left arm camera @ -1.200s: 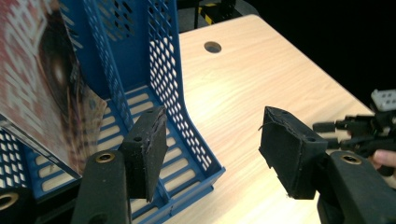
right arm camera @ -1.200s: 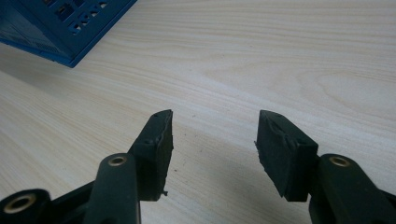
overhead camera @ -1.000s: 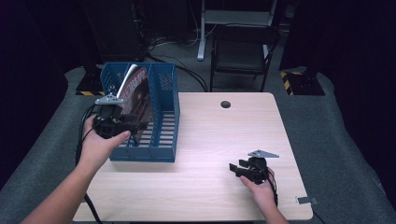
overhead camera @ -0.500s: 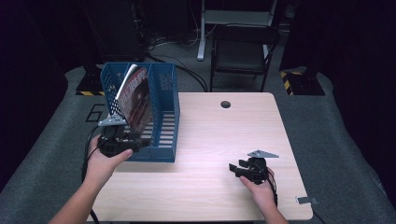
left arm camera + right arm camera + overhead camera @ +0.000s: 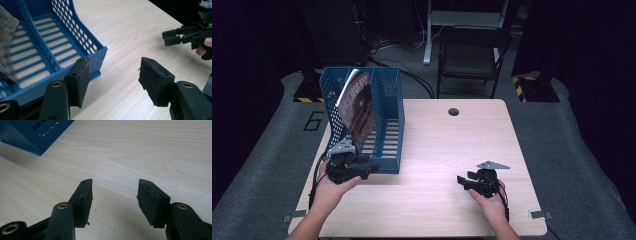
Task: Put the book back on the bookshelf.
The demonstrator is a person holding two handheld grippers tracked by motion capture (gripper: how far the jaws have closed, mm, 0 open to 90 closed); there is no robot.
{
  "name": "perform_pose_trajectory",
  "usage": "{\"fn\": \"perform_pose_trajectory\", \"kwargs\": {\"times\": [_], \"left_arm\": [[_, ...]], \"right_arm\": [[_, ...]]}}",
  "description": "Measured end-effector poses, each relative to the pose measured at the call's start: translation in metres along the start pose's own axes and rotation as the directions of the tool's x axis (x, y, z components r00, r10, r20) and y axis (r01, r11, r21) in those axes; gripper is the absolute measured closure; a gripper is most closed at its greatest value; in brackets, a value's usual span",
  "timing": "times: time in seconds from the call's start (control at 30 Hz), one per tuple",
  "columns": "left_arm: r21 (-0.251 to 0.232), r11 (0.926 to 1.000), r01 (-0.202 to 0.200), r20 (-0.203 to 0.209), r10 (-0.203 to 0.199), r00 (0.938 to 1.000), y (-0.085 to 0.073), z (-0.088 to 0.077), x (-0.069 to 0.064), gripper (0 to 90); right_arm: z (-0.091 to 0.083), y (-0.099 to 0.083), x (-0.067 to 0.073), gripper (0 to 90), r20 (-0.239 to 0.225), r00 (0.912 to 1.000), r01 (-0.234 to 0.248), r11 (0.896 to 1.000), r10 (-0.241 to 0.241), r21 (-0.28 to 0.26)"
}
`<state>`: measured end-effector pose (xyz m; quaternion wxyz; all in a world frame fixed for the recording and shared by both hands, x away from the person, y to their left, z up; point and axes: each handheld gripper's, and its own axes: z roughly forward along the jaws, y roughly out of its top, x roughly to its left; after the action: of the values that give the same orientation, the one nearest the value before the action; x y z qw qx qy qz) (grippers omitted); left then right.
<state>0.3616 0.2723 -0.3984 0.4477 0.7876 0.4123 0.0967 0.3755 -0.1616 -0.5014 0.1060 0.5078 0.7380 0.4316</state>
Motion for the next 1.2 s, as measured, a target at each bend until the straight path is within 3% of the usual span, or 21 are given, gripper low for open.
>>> {"fn": "perform_pose_trajectory", "kwargs": {"times": [0.43,0.73,0.97,1.2], "left_arm": [[0.040,0.9992,0.002,0.042,-0.003,0.9991,-0.043,0.027,-0.006,41.4],[0.032,0.9995,-0.009,0.048,0.007,0.9988,-0.065,0.042,-0.004,41.3],[0.050,0.9987,-0.010,0.084,0.006,0.9964,-0.074,0.052,-0.004,41.0],[0.099,0.9947,-0.029,0.077,0.022,0.9968,-0.080,0.064,-0.005,41.0]], "right_arm": [[0.000,0.000,0.001,45.5,-0.001,1.0000,0.004,1.000,-0.004,0.002],[0.001,0.000,0.003,45.5,-0.003,1.0000,0.005,1.000,-0.005,0.001],[0.002,-0.001,0.003,45.5,-0.004,0.9999,0.015,1.000,-0.015,0.003],[0.003,-0.001,0.004,45.5,0.000,0.9998,0.018,1.000,-0.018,0.001]]}}
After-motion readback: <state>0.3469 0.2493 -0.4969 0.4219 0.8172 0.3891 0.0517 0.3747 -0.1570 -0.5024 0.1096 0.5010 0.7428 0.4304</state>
